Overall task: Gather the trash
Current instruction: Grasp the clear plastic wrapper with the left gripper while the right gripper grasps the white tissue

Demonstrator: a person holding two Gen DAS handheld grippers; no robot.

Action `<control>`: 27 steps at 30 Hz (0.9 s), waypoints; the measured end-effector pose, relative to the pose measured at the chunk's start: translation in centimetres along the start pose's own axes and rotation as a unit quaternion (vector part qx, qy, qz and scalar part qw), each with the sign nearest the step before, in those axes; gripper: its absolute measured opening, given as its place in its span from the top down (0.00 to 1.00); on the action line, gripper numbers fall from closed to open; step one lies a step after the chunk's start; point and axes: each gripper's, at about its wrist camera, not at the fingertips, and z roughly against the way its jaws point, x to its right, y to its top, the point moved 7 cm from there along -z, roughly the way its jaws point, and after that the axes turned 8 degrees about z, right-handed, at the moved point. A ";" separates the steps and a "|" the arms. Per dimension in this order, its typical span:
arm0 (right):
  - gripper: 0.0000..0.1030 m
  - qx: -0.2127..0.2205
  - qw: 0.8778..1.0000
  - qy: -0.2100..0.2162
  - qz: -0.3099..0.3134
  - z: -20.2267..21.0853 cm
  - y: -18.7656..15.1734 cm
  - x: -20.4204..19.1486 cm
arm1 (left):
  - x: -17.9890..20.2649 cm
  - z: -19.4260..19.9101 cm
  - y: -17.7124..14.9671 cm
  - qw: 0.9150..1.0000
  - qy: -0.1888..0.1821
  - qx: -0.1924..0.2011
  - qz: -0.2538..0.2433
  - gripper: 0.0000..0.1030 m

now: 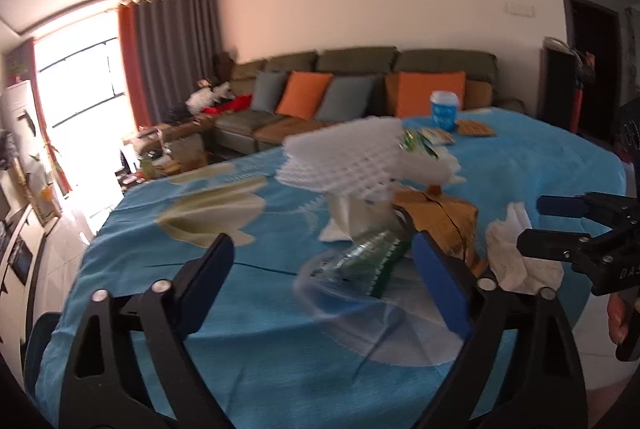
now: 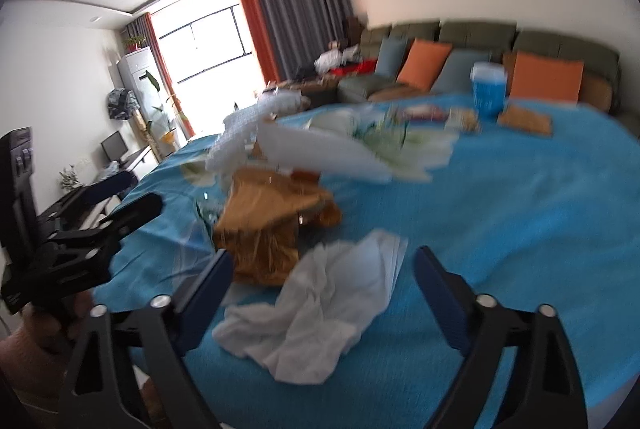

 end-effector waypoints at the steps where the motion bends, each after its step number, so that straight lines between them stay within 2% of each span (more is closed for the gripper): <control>1: 0.20 -0.007 1.000 0.006 -0.004 -0.2 -0.2 0.1 | 0.3 -0.7 -0.2 1.000 -0.008 -0.013 -0.004 0.18; 3: 0.21 -0.018 1.000 0.014 -0.012 -0.6 -0.6 0.2 | 0.7 -2.2 -0.5 0.999 -0.015 -0.037 -0.016 0.30; 4: 0.21 -0.026 0.999 0.020 -0.019 -0.9 -0.9 0.3 | 0.8 -2.7 -0.8 0.999 -0.020 -0.046 -0.021 0.31; 5: 0.21 -0.031 0.999 0.024 -0.024 -1.1 -1.1 0.4 | 1.1 -3.3 -1.0 0.998 -0.025 -0.055 -0.026 0.37; 8: 0.29 -0.041 0.998 0.032 -0.038 -1.6 -1.5 0.9 | 1.7 -4.7 -1.8 0.994 -0.057 -0.090 -0.034 0.63; 9: 0.38 -0.039 0.998 0.032 -0.041 -1.4 -1.5 1.1 | 1.4 -4.9 -2.1 0.993 -0.063 -0.098 -0.032 0.72; 10: 0.43 -0.041 0.998 0.035 -0.043 -1.3 -1.5 1.2 | 1.2 -5.0 -2.3 0.992 -0.067 -0.103 -0.029 0.76; 12: 0.69 -0.043 0.997 0.045 -0.051 -1.2 -1.5 1.5 | 1.2 -5.3 -2.6 0.991 -0.074 -0.108 -0.022 0.87; 14: 0.81 -0.044 0.996 0.051 -0.056 -1.0 -1.5 1.7 | 1.0 -5.4 -2.7 0.991 -0.081 -0.110 -0.011 0.99; 18: 0.94 -0.033 0.998 0.047 -0.039 0.2 -0.7 1.5 | 0.3 -5.1 -3.0 0.989 -0.089 -0.113 0.009 0.99; 25: 0.96 -0.003 0.999 0.050 -0.015 2.0 1.6 0.6 | -0.3 -2.7 -2.4 0.988 -0.116 -0.097 0.035 0.99; 26: 0.96 0.000 0.999 0.050 -0.011 2.1 1.9 0.5 | -0.3 -2.6 -2.2 0.988 -0.120 -0.093 0.033 0.95; 27: 0.96 0.002 0.999 0.051 -0.008 2.1 2.1 0.3 | 0.1 -2.6 -2.0 0.987 -0.123 -0.096 0.030 0.73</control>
